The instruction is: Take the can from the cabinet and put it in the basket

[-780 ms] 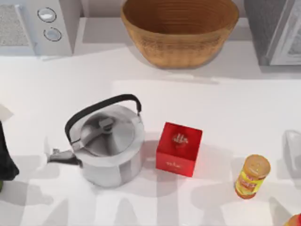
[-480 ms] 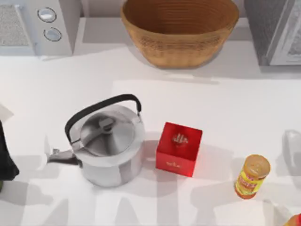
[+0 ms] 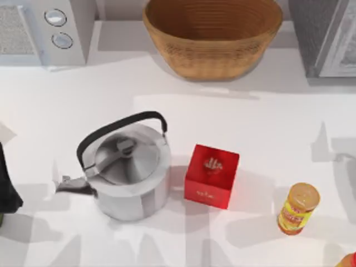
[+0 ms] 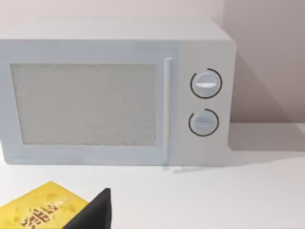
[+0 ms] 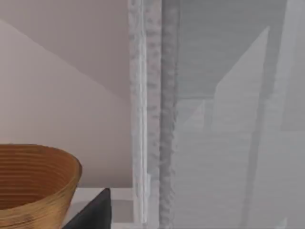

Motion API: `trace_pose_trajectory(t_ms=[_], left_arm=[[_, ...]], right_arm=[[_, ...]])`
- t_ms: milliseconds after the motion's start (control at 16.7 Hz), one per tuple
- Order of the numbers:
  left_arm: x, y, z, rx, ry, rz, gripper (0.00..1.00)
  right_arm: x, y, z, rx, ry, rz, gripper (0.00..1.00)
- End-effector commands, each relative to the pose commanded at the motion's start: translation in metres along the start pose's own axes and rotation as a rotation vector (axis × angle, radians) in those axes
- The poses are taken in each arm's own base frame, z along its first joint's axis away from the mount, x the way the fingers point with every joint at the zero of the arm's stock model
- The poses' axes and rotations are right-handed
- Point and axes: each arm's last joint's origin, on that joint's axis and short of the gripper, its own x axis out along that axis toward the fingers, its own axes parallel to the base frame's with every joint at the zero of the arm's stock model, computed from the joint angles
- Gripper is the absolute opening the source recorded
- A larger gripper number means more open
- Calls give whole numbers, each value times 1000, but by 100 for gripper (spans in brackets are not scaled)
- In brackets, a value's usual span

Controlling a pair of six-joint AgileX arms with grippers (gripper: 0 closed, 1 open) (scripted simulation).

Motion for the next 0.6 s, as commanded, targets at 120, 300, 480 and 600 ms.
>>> trace_pose_trajectory(t_ms=[120, 300, 480, 600], left_arm=[[0, 0, 0, 0, 0, 0, 100], [0, 0, 0, 0, 0, 0, 100], [0, 0, 0, 0, 0, 0, 100], [0, 0, 0, 0, 0, 0, 100]], right_arm=[[15, 4, 43, -1, 0, 1, 100], [43, 12, 102, -1, -6, 1, 100], [74, 22, 149, 0, -16, 2, 100], [92, 29, 172, 1, -24, 3, 100]])
